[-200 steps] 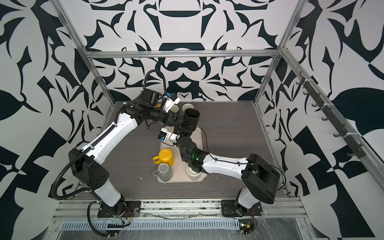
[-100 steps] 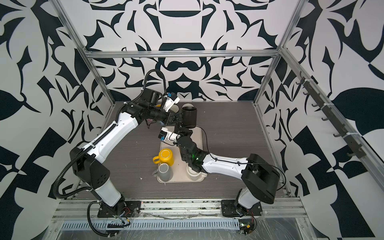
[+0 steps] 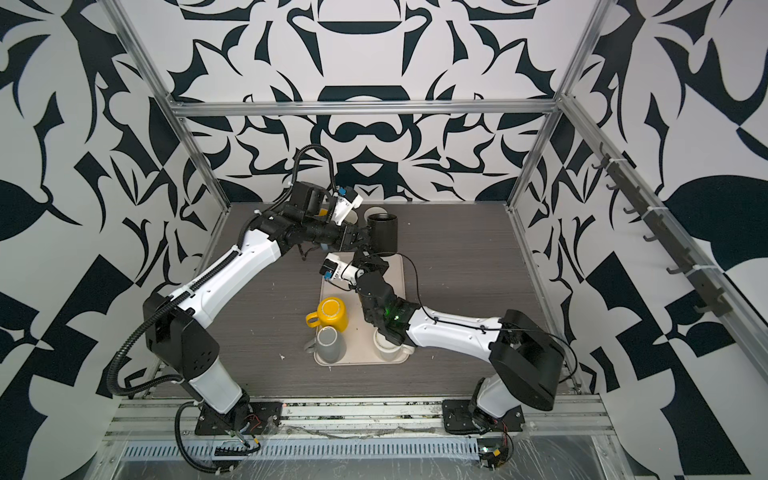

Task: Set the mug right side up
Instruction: 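Open the right gripper and withdraw while the left gripper carries the black mug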

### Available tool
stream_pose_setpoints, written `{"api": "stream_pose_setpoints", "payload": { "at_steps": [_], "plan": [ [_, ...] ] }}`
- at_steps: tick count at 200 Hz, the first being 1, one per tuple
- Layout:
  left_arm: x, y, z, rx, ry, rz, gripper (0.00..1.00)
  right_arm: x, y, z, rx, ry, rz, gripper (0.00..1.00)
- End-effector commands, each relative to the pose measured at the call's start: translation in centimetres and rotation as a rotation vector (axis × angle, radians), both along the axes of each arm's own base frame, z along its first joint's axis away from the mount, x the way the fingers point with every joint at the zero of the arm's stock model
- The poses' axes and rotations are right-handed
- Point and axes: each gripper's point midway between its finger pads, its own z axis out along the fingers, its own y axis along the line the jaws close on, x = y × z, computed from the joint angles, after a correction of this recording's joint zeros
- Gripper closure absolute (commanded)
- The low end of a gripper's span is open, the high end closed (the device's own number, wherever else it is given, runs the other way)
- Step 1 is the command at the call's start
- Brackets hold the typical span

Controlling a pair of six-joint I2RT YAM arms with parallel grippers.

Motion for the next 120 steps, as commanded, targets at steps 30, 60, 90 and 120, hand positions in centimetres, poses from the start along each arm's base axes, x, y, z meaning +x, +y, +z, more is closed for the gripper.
{"api": "stream_pose_setpoints", "payload": {
  "at_steps": [30,60,90,120],
  "plan": [
    [1.7,0.6,2.2,-0.046,-0.109,0.100,1.00,-2.4,-5.1,7.2,0.348,-0.045,-0.074,0.57],
    [2.7,0.3,2.4,-0.074,-0.140,0.125,1.00,-3.6,-7.9,7.5,0.450,-0.009,-0.109,0.57],
    [4.0,-0.3,2.5,-0.122,-0.181,0.153,1.00,-4.6,-10.1,7.6,0.547,0.021,-0.144,0.57],
    [5.3,-1.6,2.3,-0.185,-0.270,0.183,1.00,-5.5,-11.7,7.4,0.657,0.058,-0.162,0.56]
  ]
}}
